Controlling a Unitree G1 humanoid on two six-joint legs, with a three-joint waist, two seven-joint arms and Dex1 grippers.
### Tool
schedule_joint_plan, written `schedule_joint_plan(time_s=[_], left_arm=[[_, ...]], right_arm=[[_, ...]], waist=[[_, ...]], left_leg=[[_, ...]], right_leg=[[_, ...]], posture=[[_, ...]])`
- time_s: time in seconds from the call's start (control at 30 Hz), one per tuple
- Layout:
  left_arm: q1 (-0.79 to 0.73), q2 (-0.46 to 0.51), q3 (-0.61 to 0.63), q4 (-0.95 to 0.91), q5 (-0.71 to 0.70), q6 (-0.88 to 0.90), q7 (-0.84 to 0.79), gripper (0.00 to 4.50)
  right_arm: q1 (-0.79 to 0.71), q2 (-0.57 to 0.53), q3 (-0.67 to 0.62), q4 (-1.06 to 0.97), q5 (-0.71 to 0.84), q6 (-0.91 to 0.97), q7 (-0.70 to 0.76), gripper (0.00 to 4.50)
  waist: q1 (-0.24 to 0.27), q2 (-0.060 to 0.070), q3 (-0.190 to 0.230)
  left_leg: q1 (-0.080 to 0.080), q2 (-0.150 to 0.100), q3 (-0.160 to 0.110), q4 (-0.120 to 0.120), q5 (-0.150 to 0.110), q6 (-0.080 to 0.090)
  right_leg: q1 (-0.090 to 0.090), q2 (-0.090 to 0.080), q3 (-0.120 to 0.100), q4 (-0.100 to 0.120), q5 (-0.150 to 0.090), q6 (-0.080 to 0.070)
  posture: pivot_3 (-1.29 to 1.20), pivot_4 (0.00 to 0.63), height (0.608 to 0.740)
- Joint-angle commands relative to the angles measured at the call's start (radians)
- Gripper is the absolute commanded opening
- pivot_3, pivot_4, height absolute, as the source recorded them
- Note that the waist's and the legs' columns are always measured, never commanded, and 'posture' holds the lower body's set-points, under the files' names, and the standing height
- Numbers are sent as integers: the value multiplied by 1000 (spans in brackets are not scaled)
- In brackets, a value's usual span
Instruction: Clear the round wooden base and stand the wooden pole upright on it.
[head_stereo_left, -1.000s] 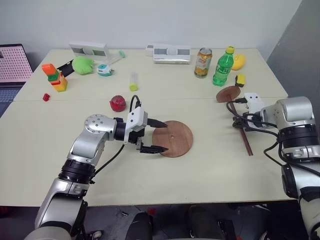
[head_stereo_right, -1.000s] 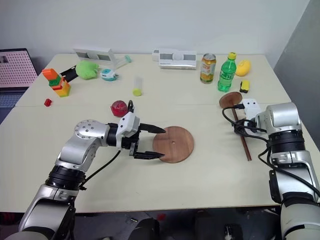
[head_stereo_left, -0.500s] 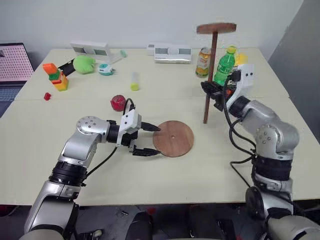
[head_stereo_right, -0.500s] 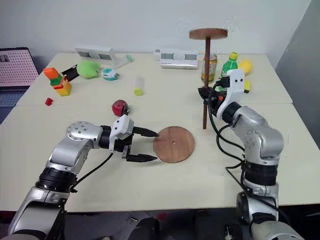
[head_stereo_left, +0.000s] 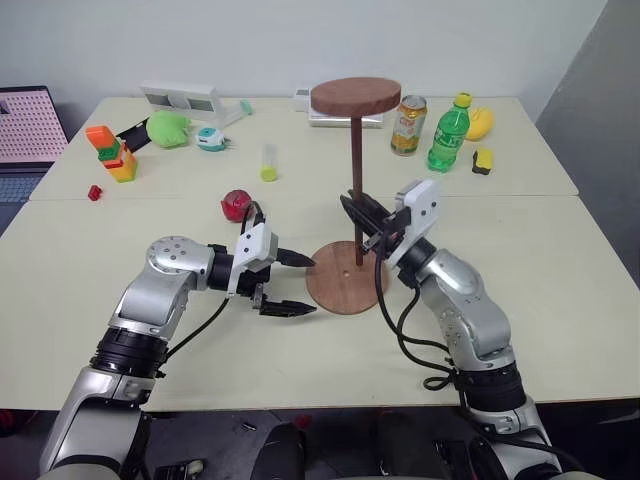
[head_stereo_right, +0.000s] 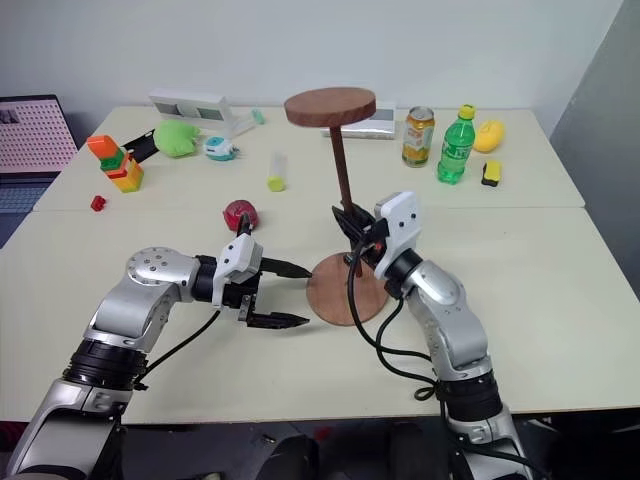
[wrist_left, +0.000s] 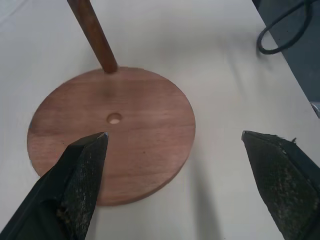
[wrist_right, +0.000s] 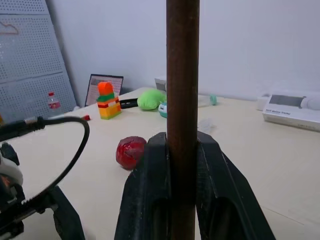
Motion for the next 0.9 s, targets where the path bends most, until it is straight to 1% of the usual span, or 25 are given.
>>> schedule_joint_plan(time_s=[0.03,0.3,0.43,0.7,0.9], left_arm=[[19,9,10,-30,-9,-13,-2,4500],[36,12,14,-42,-11,-12,2,4500],[41,13,17,-46,-12,-9,6,4500],[51,13,19,-46,-11,-5,14,4500],[58,11,22,-49,-16,6,28,4500]], right_arm=[[18,28,47,26,-29,-128,22,245],[25,64,76,172,-66,-258,21,245],[28,70,71,240,-88,-313,18,245],[34,75,69,304,-105,-365,5,245],[74,69,82,306,-115,-380,11,245]], waist=[[0,0,0],[1,0,0],[1,0,0],[1,0,0],[2,0,0]], left_leg=[[0,0,0,0,0,0],[0,0,0,0,0,0],[1,0,0,0,0,0],[3,1,0,0,0,0],[7,1,-1,-1,-1,1]], right_leg=[[0,0,0,0,0,0],[0,0,0,0,0,0],[0,0,0,0,0,0],[2,1,0,0,0,0],[7,1,0,0,0,0]], posture=[[0,150,740],[0,150,740],[0,150,740],[0,150,740],[0,150,740]])
